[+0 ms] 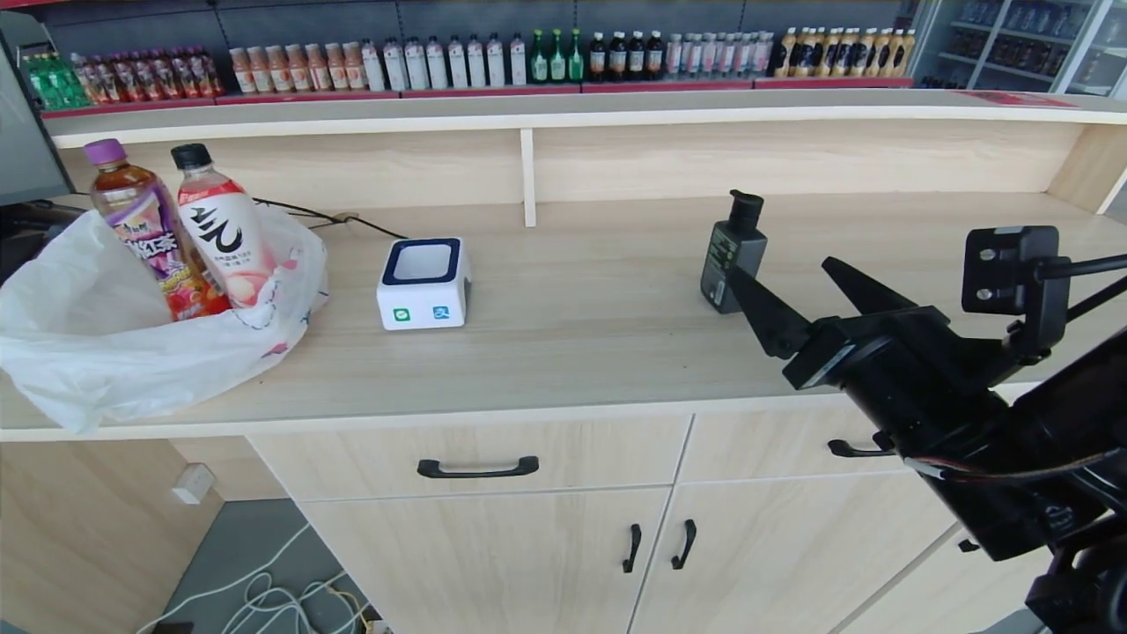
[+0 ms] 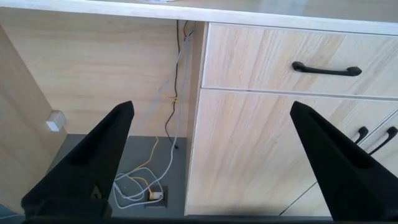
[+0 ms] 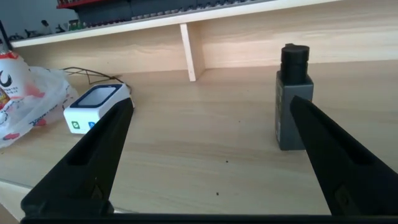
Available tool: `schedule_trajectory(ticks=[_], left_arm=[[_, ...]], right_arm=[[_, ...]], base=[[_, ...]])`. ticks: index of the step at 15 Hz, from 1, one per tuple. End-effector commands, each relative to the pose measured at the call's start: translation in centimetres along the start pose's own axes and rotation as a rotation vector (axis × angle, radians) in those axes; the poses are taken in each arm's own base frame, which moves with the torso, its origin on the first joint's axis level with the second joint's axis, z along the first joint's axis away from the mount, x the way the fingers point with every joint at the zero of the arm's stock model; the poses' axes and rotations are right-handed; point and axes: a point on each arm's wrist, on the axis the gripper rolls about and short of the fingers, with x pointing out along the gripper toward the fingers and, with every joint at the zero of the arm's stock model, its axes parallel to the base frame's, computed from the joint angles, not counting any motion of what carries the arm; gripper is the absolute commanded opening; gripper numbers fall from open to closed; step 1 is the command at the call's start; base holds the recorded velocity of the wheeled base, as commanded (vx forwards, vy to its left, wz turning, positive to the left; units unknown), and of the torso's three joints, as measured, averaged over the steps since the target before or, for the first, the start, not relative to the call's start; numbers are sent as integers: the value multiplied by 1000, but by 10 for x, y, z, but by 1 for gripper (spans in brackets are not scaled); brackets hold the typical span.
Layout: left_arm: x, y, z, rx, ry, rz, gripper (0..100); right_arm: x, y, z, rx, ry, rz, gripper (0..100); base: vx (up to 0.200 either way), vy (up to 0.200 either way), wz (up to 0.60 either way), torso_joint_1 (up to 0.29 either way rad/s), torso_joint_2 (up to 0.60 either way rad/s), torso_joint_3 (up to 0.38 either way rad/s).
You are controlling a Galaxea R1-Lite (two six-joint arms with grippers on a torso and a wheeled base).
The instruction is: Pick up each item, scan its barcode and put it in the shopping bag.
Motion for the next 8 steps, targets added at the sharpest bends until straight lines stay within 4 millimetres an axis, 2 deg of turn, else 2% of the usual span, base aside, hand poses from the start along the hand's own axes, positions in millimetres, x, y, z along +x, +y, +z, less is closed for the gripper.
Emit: schedule_trajectory(ticks=[1,3,8], left_arm=[[0,0,0,0,0,-1,100],[0,0,0,1,0,-1,100],[0,0,0,1,0,-1,100]], right_arm=[[1,-2,-1,-3,0,-8,100],[2,-2,0,-3,-3,-10,100],[0,-4,-3,-8,10,-16,100]], base=[[0,-200,0,2,7,-2],[0,-200,0,0,2,2],[0,0,0,0,0,0]])
